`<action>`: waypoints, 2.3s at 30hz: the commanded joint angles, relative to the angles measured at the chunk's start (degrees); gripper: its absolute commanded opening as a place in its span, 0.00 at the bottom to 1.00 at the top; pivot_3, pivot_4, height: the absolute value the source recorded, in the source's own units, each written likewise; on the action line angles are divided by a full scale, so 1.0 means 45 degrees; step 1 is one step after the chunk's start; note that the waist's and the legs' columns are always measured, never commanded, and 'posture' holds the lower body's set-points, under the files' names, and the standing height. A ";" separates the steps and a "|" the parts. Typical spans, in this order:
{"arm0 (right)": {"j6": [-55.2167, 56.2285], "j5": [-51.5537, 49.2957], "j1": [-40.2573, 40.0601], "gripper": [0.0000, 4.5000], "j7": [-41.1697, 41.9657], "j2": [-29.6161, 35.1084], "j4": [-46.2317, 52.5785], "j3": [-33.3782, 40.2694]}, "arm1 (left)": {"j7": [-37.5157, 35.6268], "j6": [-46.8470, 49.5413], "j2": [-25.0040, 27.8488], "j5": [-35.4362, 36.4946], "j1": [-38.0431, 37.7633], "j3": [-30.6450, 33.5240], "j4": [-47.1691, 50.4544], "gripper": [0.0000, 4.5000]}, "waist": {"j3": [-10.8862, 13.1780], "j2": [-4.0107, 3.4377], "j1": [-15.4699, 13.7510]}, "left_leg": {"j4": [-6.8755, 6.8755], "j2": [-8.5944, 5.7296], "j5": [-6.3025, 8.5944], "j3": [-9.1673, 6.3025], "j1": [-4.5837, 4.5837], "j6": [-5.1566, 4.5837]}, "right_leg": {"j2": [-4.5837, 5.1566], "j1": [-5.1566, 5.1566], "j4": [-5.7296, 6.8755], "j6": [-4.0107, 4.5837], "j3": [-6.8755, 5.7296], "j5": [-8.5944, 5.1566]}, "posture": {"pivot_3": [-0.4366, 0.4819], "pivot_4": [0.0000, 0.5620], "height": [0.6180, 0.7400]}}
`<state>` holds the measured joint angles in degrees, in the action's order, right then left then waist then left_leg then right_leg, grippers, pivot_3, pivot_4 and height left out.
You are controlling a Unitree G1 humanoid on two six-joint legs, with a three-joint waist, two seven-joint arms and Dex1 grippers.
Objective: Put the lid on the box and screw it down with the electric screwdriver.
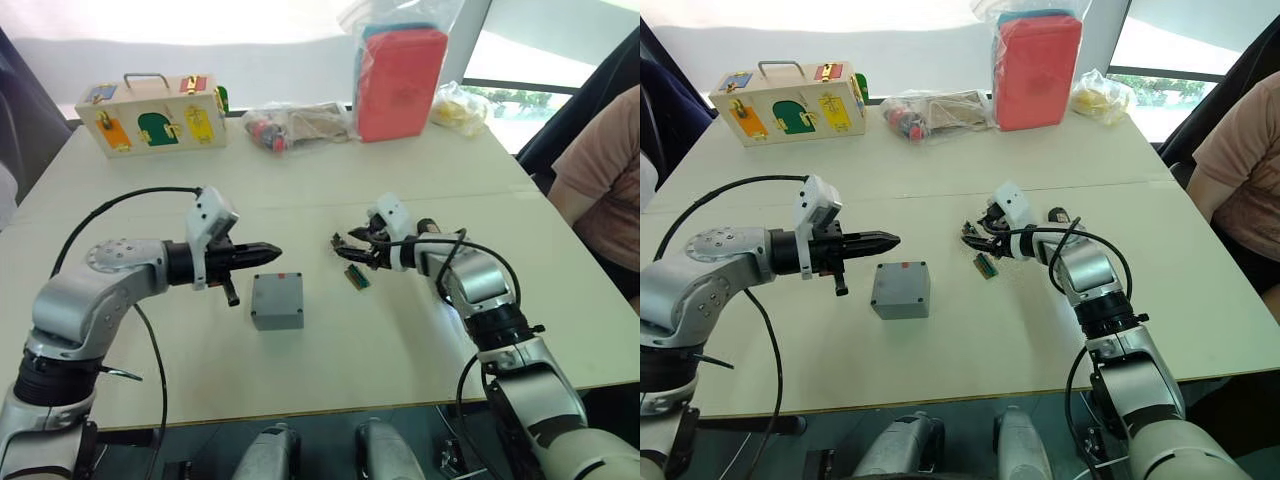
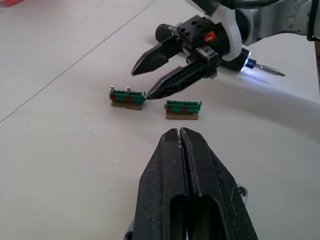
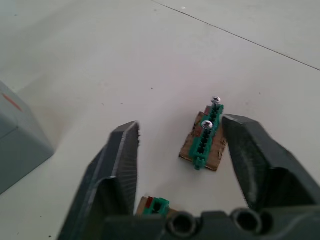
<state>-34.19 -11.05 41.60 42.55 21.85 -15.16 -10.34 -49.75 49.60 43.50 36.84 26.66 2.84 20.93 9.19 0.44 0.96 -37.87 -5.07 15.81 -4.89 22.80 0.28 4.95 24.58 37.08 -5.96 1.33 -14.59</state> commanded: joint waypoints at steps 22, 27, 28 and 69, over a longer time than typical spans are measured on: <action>0.1528 0.0940 0.1111 0.33 -0.0463 -0.0880 -0.2240 0.0216 | 0.0102 -0.0255 0.0229 -0.0151 -0.0317 -0.0156 0.0357 0.00 | 0.0000 -0.0001 0.0013 | 0.0001 0.0001 -0.0004 -0.0002 0.0000 0.0008 | -0.0006 0.0000 0.0001 0.0000 0.0001 0.0000 | 0.48 0.27 1.00; 0.1697 0.1027 0.1166 0.33 -0.0455 -0.0904 -0.2465 0.0203 | 0.0086 -0.0349 0.0230 -0.0215 -0.0387 -0.0167 0.0359 0.00 | 0.0000 -0.0001 -0.0002 | 0.0001 0.0000 -0.0004 -0.0001 0.0000 0.0008 | -0.0005 0.0000 0.0000 0.0000 0.0001 0.0000 | 0.48 0.27 1.00; 0.1689 0.1056 0.1159 0.33 -0.0474 -0.0895 -0.2485 0.0191 | 0.0096 -0.0352 0.0221 -0.0222 -0.0408 -0.0164 0.0383 0.00 | 0.0001 -0.0001 0.0000 | 0.0001 -0.0001 -0.0004 -0.0001 0.0000 0.0008 | -0.0005 0.0000 0.0000 0.0000 0.0001 0.0000 | 0.48 0.27 1.00; -0.2150 -0.1826 -0.1256 0.03 0.1046 -0.0575 0.5705 -0.0425 | -0.1391 -0.0769 0.1988 0.0062 -0.2631 0.0929 0.0077 0.00 | 0.0007 -0.0010 -0.0082 | 0.0034 0.0000 0.0031 -0.0007 0.0007 -0.0054 | 0.0011 0.0014 -0.0005 0.0001 0.0003 0.0000 | 0.48 0.27 1.00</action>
<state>-44.11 -18.49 36.21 47.33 19.24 7.73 -11.91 -56.58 45.99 52.28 36.06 14.67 5.05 19.30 9.22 0.40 0.59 -37.73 -5.08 15.95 -4.96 22.83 0.03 5.01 24.61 37.05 -5.95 1.34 -14.59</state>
